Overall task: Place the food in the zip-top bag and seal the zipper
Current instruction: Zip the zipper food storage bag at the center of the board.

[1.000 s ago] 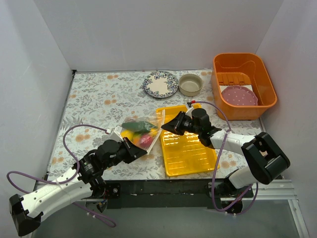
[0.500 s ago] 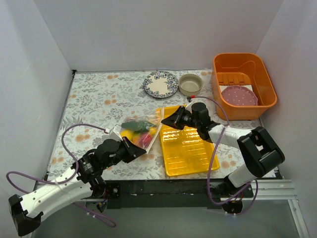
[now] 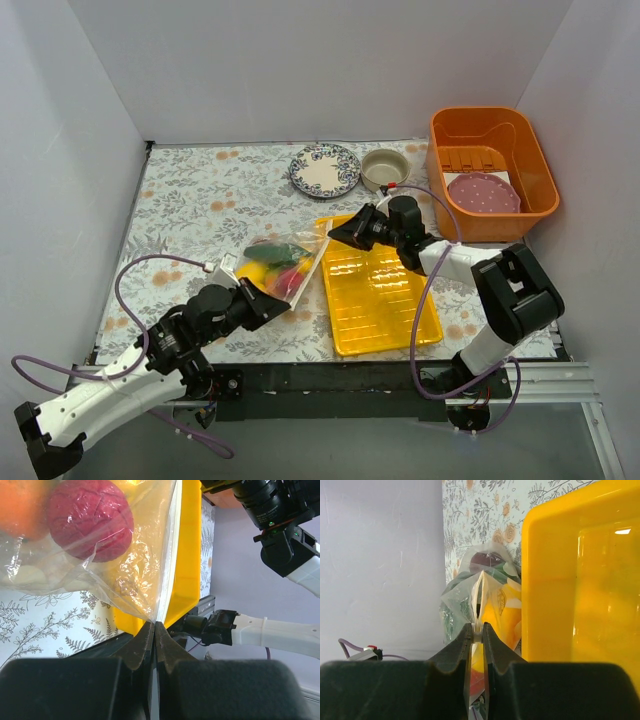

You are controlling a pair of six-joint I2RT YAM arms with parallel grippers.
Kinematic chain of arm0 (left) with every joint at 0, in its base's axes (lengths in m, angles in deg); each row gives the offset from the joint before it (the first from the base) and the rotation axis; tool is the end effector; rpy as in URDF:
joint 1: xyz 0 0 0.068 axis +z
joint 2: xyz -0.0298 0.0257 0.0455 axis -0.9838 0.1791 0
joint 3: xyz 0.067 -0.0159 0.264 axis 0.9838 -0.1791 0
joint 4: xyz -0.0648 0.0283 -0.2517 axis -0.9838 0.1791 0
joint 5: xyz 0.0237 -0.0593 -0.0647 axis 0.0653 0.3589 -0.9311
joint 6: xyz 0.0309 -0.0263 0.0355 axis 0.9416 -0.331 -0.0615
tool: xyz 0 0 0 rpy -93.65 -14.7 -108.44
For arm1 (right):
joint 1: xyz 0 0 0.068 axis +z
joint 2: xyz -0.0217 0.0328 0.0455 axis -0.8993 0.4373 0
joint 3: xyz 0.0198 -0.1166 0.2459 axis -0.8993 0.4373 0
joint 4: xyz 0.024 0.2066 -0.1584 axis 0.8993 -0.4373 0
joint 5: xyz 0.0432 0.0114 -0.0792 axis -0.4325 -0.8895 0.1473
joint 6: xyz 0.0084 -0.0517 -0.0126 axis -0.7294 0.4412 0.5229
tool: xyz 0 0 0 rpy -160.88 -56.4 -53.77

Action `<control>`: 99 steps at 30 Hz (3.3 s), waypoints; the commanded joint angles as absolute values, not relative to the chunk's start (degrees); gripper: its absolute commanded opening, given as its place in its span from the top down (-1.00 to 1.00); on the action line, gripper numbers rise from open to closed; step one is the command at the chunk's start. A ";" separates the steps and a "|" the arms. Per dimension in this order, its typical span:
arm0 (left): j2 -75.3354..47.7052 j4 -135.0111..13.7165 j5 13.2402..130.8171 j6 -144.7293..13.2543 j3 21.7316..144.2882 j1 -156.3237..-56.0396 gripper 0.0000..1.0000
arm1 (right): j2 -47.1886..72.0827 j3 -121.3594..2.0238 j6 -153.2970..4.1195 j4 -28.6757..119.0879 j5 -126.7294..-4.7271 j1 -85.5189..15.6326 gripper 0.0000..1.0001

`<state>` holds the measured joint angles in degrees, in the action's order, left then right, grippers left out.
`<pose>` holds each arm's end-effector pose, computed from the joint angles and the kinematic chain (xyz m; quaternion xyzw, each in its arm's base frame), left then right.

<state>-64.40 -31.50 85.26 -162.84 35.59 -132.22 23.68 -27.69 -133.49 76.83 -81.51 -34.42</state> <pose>0.0772 -0.0956 0.2341 -0.4211 0.7415 -0.5081 0.1215 0.2878 0.1800 0.2007 0.1307 0.7886 0.5378 0.2681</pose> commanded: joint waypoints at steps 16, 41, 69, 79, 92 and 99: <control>-66.02 -30.06 84.34 -164.02 34.92 -132.50 1.00 | 29.63 -36.06 -129.92 78.59 -82.96 -39.81 0.75; -49.49 -42.99 73.17 -157.60 39.41 -132.50 1.00 | 30.95 -54.52 -104.08 48.97 -85.07 -41.74 0.34; -47.38 -44.83 72.91 -157.16 38.26 -132.50 1.00 | 26.11 -34.30 -119.80 73.04 -97.02 -41.74 -0.08; -48.97 -44.31 73.61 -157.43 38.00 -132.42 1.00 | 29.89 -36.85 -120.33 72.08 -94.82 -41.48 -0.05; -50.90 -43.52 75.19 -157.96 37.56 -132.42 1.00 | 33.23 -39.23 -120.86 72.78 -93.60 -41.40 0.08; -52.39 -43.78 75.37 -159.19 35.98 -132.42 1.00 | 34.37 -38.70 -122.09 75.51 -93.42 -41.40 0.24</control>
